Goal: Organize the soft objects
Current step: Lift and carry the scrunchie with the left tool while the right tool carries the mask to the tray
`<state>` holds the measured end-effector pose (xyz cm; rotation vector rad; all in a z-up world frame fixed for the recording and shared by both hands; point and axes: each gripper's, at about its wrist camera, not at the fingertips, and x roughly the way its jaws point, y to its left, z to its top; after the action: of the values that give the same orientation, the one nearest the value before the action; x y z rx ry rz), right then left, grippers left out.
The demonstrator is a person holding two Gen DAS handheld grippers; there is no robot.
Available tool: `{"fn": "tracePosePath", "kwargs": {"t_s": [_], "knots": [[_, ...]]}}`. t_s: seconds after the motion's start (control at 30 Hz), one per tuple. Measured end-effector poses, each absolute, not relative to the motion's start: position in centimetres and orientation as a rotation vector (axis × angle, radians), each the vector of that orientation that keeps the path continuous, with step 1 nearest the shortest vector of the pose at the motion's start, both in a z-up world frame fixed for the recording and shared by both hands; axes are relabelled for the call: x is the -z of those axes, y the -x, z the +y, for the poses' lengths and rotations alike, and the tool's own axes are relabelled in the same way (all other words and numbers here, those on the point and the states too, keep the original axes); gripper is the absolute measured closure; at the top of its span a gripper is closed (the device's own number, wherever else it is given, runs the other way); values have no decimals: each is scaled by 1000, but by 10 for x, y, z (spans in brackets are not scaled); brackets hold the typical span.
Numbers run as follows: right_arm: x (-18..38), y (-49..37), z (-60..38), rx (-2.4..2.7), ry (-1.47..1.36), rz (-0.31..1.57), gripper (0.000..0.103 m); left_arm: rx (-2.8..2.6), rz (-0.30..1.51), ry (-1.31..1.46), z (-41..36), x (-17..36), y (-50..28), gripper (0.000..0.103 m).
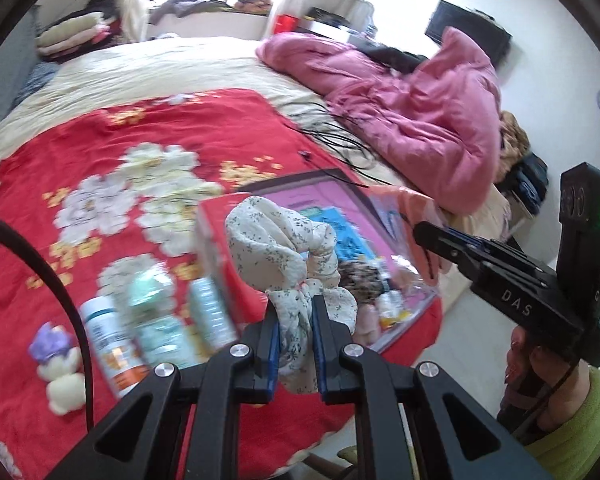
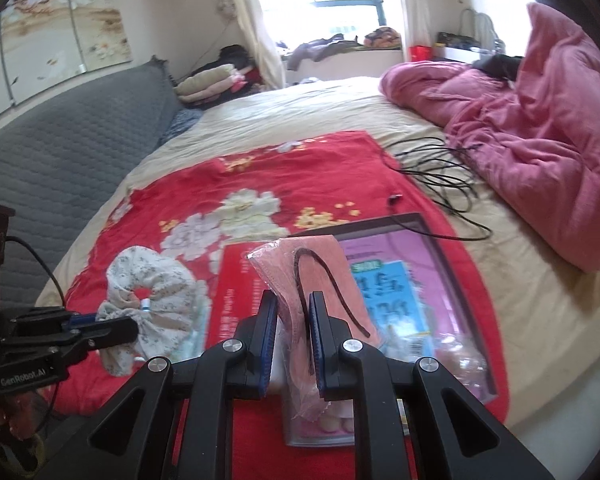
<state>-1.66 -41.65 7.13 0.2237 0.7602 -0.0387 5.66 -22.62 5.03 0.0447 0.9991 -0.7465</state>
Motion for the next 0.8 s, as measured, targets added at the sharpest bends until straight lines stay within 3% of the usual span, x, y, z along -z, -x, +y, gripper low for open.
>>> {"fn": "tracePosePath", "kwargs": {"t_s": [0.37,0.8], "knots": [[-53,37,-469,117,-258,788,86,829,1049,-143,-320,-26,-55,89],[-24,30,-490,130,-294,829,86,816,1100,-204,-356,7,-58,88]]}}
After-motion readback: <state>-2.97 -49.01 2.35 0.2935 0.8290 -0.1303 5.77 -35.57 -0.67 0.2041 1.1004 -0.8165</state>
